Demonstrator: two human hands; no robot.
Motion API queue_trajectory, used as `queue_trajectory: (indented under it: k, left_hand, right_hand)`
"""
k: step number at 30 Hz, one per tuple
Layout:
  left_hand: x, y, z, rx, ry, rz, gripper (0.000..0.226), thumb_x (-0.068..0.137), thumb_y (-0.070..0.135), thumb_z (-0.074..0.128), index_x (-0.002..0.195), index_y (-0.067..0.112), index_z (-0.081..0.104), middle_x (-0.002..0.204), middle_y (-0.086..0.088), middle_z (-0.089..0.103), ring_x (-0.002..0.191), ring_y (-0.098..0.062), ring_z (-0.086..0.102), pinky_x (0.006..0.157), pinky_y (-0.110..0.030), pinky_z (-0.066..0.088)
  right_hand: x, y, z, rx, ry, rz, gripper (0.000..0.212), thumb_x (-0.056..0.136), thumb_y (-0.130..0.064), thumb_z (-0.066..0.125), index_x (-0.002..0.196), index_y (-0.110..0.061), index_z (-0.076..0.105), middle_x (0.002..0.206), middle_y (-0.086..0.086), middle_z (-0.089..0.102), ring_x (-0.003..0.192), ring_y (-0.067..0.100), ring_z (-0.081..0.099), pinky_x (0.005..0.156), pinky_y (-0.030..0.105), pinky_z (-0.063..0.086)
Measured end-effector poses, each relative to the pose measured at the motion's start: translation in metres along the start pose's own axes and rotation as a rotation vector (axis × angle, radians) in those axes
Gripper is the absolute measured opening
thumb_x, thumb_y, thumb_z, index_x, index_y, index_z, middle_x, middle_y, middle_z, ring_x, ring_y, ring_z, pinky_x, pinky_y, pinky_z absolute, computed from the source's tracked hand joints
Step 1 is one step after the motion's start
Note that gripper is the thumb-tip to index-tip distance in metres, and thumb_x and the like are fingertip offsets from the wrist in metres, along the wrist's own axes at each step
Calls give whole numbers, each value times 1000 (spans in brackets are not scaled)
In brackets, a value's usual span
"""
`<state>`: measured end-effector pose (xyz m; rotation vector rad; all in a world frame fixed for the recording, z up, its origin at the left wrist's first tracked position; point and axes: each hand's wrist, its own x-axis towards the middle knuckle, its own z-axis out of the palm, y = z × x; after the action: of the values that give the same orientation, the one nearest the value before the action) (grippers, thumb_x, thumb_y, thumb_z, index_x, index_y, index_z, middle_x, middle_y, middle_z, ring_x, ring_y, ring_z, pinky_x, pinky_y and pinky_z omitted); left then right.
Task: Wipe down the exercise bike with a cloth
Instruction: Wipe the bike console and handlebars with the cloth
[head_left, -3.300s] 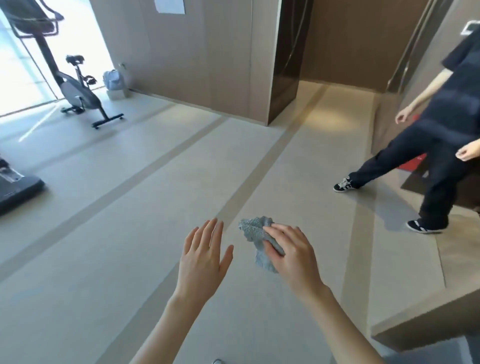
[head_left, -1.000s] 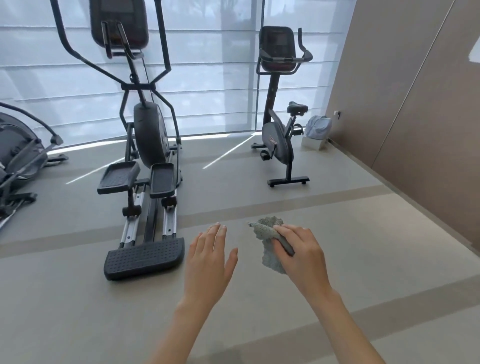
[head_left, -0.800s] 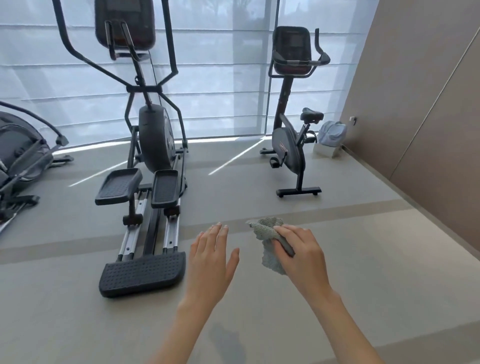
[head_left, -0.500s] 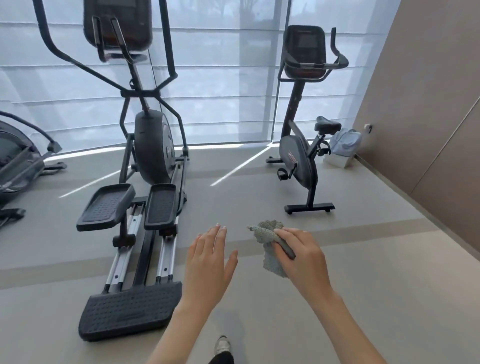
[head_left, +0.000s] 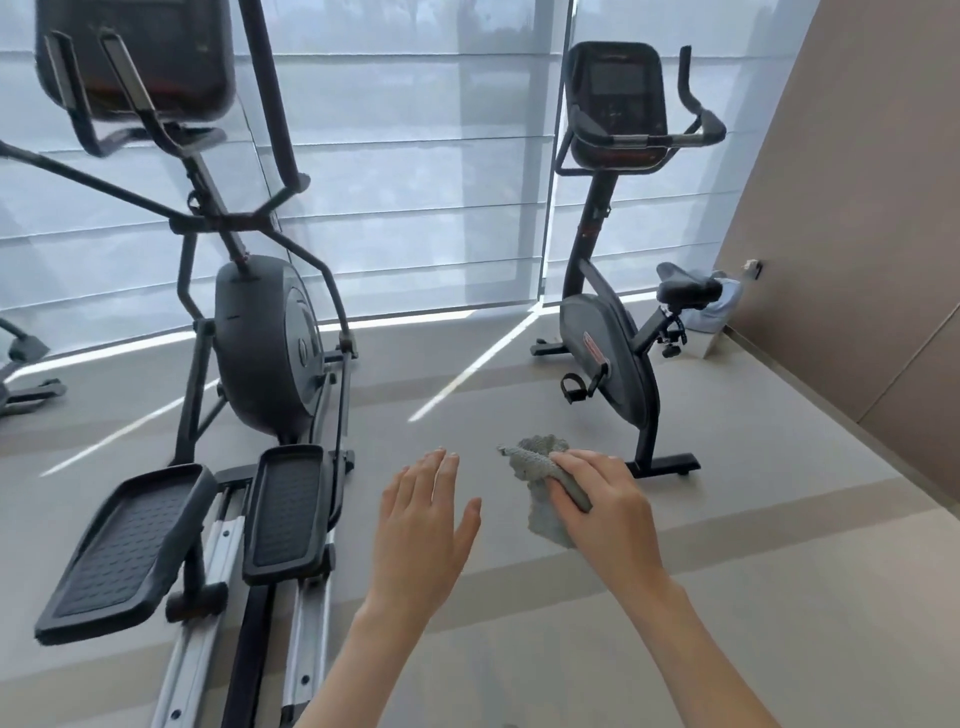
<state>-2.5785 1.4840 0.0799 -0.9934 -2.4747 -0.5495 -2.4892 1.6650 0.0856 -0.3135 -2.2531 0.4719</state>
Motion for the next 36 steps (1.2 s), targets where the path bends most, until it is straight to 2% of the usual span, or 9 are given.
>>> queue_trajectory:
  k: [11, 19, 25, 28, 29, 32, 36]
  left_hand:
    - [258, -78, 135, -1, 61, -22, 52, 91, 38, 40, 122, 1, 60, 121, -14, 63, 110, -31, 61, 93, -46, 50]
    - [429, -126, 217, 27, 92, -45, 50, 91, 38, 40, 123, 4, 59, 123, -11, 62, 111, -29, 60, 97, -43, 45]
    - [548, -172, 292, 22, 77, -33, 50, 91, 38, 41, 124, 3, 58, 123, -11, 61, 112, -29, 58, 98, -43, 45]
    - [618, -199, 330, 10, 76, -15, 50, 91, 37, 42, 123, 3, 59, 123, -12, 61, 112, -29, 58, 98, -44, 46]
    - [643, -209, 342, 5, 69, -7, 51, 91, 37, 41, 123, 3, 59, 123, -12, 62, 111, -30, 59, 98, -44, 46]
    - [724, -235, 372, -1, 66, 36, 51, 90, 37, 42, 122, 1, 60, 121, -13, 63, 107, -32, 61, 96, -45, 48]
    - [824, -263, 407, -18, 97, 77, 51, 89, 36, 43, 120, 1, 62, 121, -14, 63, 109, -31, 61, 95, -44, 48]
  right_hand:
    - [236, 118, 156, 45, 33, -61, 26, 73, -17, 78, 98, -9, 72, 95, 2, 70, 83, 25, 63, 70, 39, 56]
    - [395, 190, 248, 87, 30, -70, 25, 73, -11, 79, 96, -6, 73, 94, 5, 70, 85, 28, 64, 72, 46, 54]
    - [494, 254, 336, 70, 45, -57, 24, 73, -16, 78, 95, -8, 73, 93, 3, 70, 83, 27, 64, 73, 35, 53]
    - [551, 285, 385, 27, 62, -47, 25, 71, -18, 79, 94, -9, 73, 92, 2, 70, 83, 26, 64, 80, 21, 43]
    - [572, 294, 401, 25, 65, -40, 25, 72, -19, 79, 95, -9, 73, 93, 2, 70, 83, 26, 63, 81, 23, 44]
    - [640, 316, 441, 42, 74, -11, 28, 73, -19, 78, 98, -8, 72, 96, 3, 70, 86, 26, 63, 78, 39, 53]
    - [722, 348, 485, 30, 95, -3, 28, 74, -16, 78, 100, -7, 71, 97, 4, 70, 87, 26, 63, 76, 41, 54]
